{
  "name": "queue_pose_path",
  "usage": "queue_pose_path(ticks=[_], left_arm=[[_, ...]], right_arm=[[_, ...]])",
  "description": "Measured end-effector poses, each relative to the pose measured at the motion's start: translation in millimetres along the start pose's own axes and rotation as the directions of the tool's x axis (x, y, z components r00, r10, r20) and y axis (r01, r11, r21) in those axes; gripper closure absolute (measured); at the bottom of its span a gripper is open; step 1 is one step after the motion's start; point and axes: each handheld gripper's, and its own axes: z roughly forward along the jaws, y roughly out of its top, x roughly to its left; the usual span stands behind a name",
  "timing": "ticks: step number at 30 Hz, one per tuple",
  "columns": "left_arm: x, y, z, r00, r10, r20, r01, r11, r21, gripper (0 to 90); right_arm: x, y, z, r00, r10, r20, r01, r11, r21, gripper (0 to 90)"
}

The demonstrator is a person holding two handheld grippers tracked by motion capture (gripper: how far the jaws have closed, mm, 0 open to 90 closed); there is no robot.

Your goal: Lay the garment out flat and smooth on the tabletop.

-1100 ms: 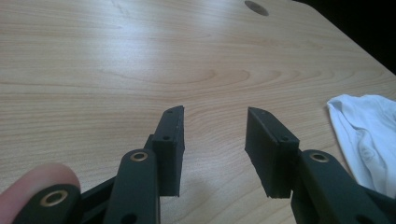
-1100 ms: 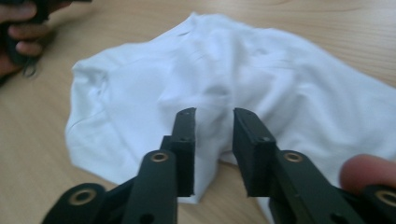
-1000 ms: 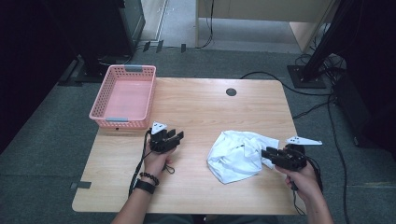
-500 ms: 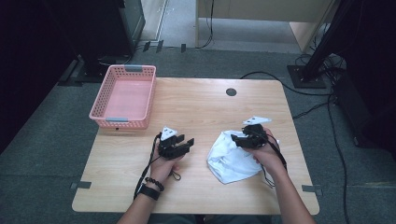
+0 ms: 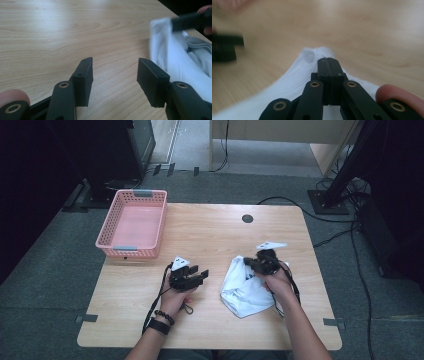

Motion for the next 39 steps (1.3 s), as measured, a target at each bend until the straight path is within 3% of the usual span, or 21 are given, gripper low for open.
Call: queue_pose_path(ticks=[1,3,4,6,7,8,11,12,13,14,15,16,17,20,23,27,29,32,33,35,39], left_arm=[[0.8,0.2,-0.1,1.0,-0.006,0.001,0.006,1.0,-0.002,48.0],[2.1,0.6,0.0,0.9998,-0.021,-0.001,0.021,0.9998,-0.006,48.0],[2.6,0.8,0.2,0.9997,-0.025,-0.002,0.025,0.9997,-0.008,48.0],[2.6,1.2,1.0,0.9996,-0.026,-0.007,0.026,0.9996,-0.007,48.0],[2.5,1.4,1.6,0.9997,-0.023,-0.009,0.023,0.9997,-0.005,47.9],[2.3,1.7,2.1,0.9997,-0.021,-0.009,0.021,0.9998,-0.001,47.8],[0.3,2.6,4.5,0.9996,-0.013,-0.024,0.014,0.9999,0.007,46.7],[-2.3,3.1,5.6,0.9995,-0.009,-0.032,0.009,0.9999,0.009,46.1],[-4.2,3.6,6.0,0.9993,0.0,-0.037,0.0,0.9999,0.014,45.9],[-7.4,4.3,6.7,0.9993,-0.001,-0.037,0.001,0.9999,0.014,45.5],[-10.4,5.3,7.5,0.999,-0.045,0.009,0.045,0.9989,0.016,45.4],[-15.2,5.9,8.7,0.9963,-0.071,0.048,0.07,0.9973,0.023,45.1],[-22.8,6.7,10.6,0.9967,-0.057,0.058,0.055,0.9981,0.027,45.0],[-47.0,9.7,21.8,0.9972,-0.003,0.075,-0.001,0.9988,0.049,44.1],[-64.6,12.4,37.7,0.9983,0.036,0.045,-0.039,0.9962,0.078,45.1],[-75.5,11.6,58.2,0.9966,0.082,-0.008,-0.08,0.9903,0.114,54.3],[-75.1,10.2,63.9,0.9939,0.103,-0.04,-0.097,0.9873,0.126,66.1],[-65.4,11.4,64.5,0.9953,0.078,-0.058,-0.07,0.989,0.131,83.9],[-62.3,12.5,62.8,0.9929,0.092,-0.075,-0.082,0.9882,0.129,86.7],[-52.9,15.4,58.2,0.9893,0.1,-0.106,-0.087,0.9884,0.124,89.2],[-26.0,23.5,43.4,0.9866,0.026,-0.161,-0.012,0.9958,0.091,89.4]], right_arm=[[-6.1,2.2,-4.2,0.9986,0.051,0.012,-0.05,0.9974,-0.051,90.0],[-23.6,4.9,-14.5,0.9766,0.202,0.075,-0.187,0.9685,-0.164,90.0],[-32.6,4.2,-18.2,0.9522,0.273,0.137,-0.245,0.9501,-0.194,87.5],[-48.3,0.6,-22.2,0.8896,0.387,0.242,-0.346,0.9175,-0.196,69.7],[-53.3,-1.6,-24.0,0.8816,0.4,0.251,-0.359,0.9132,-0.193,66.6],[-55.1,-3.9,-26.3,0.8851,0.389,0.256,-0.347,0.9176,-0.194,65.3],[-46.3,-8.4,-32.8,0.901,0.307,0.306,-0.26,0.9476,-0.185,59.8],[-40.0,-9.5,-33.8,0.914,0.267,0.305,-0.222,0.9592,-0.175,59.8],[-29.8,-10.9,-33.4,0.9379,0.202,0.282,-0.166,0.9752,-0.147,58.7],[-22.5,-11.9,-32.5,0.9533,0.154,0.259,-0.126,0.9845,-0.122,56.2],[-12.0,-13.3,-31.1,0.9676,0.089,0.236,-0.07,0.9937,-0.088,54.3],[-1.2,-15.3,-30.1,0.9757,0.031,0.217,-0.019,0.9982,-0.056,53.2],[7.9,-17.8,-29.6,0.9809,-0.02,0.194,0.026,0.9992,-0.032,51.6],[21.1,-24.3,-29.8,0.9918,-0.052,0.116,0.053,0.9986,-0.005,49.2],[25.0,-30.7,-25.7,0.9921,-0.08,0.096,0.076,0.996,0.046,48.7],[30.6,-44.8,-22.4,0.9751,-0.2,0.096,0.189,0.9756,0.112,78.2],[26.5,-49.1,-27.2,0.9739,-0.213,0.078,0.204,0.9723,0.115,87.7],[12.9,-55.3,-39.2,0.983,-0.181,0.027,0.178,0.9786,0.104,89.4],[7.1,-57.8,-43.2,0.9845,-0.173,0.028,0.169,0.98,0.105,89.5],[-4.4,-62.9,-51.4,0.9874,-0.157,0.015,0.154,0.9802,0.124,89.5],[-22.3,-70.7,-71.8,0.9839,-0.169,-0.059,0.176,0.9705,0.164,88.7]])
